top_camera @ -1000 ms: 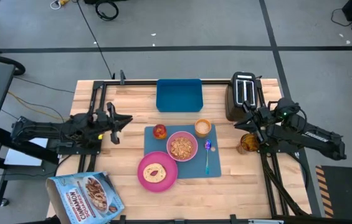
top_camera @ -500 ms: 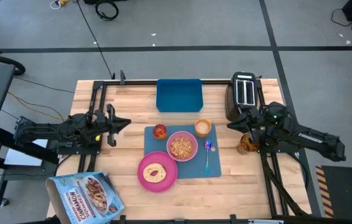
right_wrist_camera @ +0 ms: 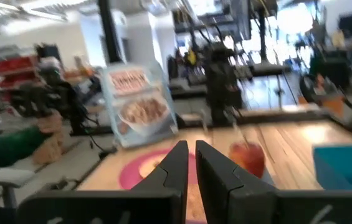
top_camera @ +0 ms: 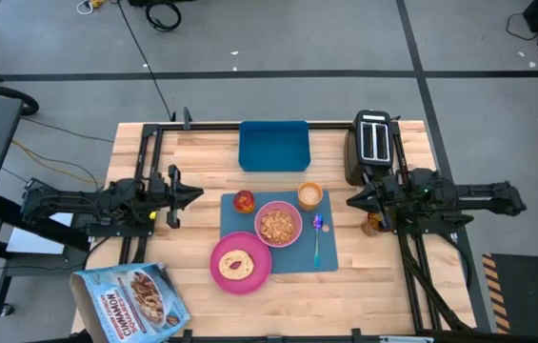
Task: Arrange a breakfast setting
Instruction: Return to Home Position
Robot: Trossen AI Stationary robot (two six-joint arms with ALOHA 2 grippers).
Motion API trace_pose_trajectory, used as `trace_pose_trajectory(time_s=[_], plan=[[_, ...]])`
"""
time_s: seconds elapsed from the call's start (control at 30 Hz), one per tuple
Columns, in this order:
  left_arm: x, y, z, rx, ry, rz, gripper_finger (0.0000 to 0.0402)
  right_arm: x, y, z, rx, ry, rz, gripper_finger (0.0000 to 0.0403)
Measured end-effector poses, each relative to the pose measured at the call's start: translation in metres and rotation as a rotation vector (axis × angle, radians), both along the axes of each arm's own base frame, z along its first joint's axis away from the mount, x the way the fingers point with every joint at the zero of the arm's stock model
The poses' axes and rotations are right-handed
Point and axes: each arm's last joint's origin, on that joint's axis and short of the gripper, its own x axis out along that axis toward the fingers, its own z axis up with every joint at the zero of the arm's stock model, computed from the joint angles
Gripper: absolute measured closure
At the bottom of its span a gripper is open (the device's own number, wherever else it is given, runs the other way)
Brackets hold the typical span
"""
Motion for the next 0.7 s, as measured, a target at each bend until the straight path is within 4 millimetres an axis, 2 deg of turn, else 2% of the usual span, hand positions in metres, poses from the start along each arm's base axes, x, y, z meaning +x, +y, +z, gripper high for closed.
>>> trace_pose_trajectory(time_s=[0.13,0.27,0.5,0.7], plan=[[0.0,0.0,-0.001,0.005,0.015,0.002,0.0368,-0.009,0.002,0.008,-0.009,-0.068,0.021,0.0364],[0.0,0.0,0.001,0.005,0.029,0.001,0.0368,-0.019,0.002,0.017,-0.037,-0.059,0.006,0.0364],[-0.005,0.0,0.021,0.016,0.053,0.001,0.0368,-0.021,0.001,0.021,-0.082,-0.061,-0.027,0.0364],[-0.013,0.0,0.024,0.056,0.014,0.006,0.0368,-0.025,0.002,0.029,-0.081,-0.081,0.008,0.0364]])
